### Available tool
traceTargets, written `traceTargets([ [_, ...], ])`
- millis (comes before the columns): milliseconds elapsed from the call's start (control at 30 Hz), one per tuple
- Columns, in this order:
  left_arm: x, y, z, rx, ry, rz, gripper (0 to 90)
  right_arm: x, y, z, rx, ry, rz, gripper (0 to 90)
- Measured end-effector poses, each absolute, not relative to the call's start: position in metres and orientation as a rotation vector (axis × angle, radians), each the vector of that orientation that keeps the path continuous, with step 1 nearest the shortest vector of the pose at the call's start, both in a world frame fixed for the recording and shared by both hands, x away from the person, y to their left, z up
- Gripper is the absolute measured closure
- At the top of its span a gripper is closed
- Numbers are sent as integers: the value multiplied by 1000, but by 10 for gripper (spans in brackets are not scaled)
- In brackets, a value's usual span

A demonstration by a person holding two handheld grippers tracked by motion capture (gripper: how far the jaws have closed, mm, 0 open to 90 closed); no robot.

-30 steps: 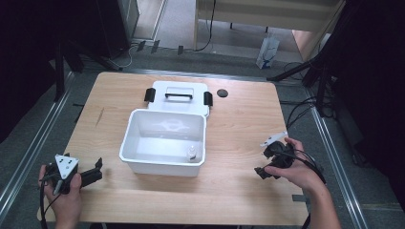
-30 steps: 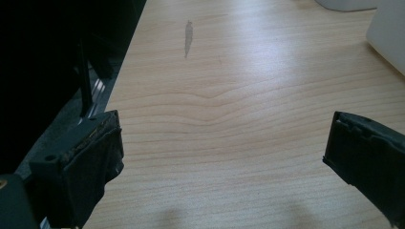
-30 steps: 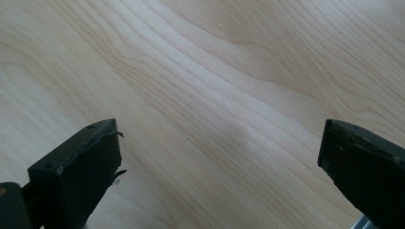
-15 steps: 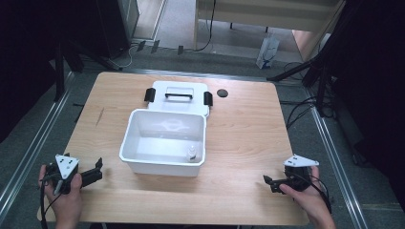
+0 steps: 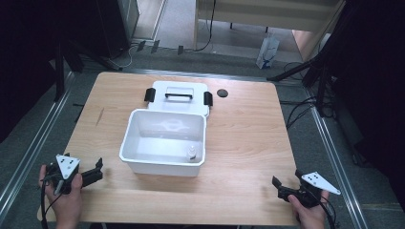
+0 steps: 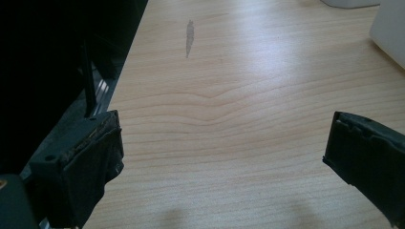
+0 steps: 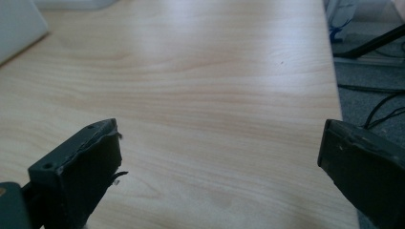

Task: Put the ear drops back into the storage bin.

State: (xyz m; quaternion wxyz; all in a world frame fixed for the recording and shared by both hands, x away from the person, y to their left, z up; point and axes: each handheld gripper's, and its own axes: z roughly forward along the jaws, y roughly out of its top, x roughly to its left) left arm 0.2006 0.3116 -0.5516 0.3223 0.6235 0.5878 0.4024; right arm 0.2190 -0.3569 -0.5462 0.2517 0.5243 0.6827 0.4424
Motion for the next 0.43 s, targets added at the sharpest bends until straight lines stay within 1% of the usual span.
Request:
traceTargets([
  [433, 201, 312, -552, 1631, 1553, 1052, 2, 218, -363, -547, 1489, 1787, 1276, 8],
])
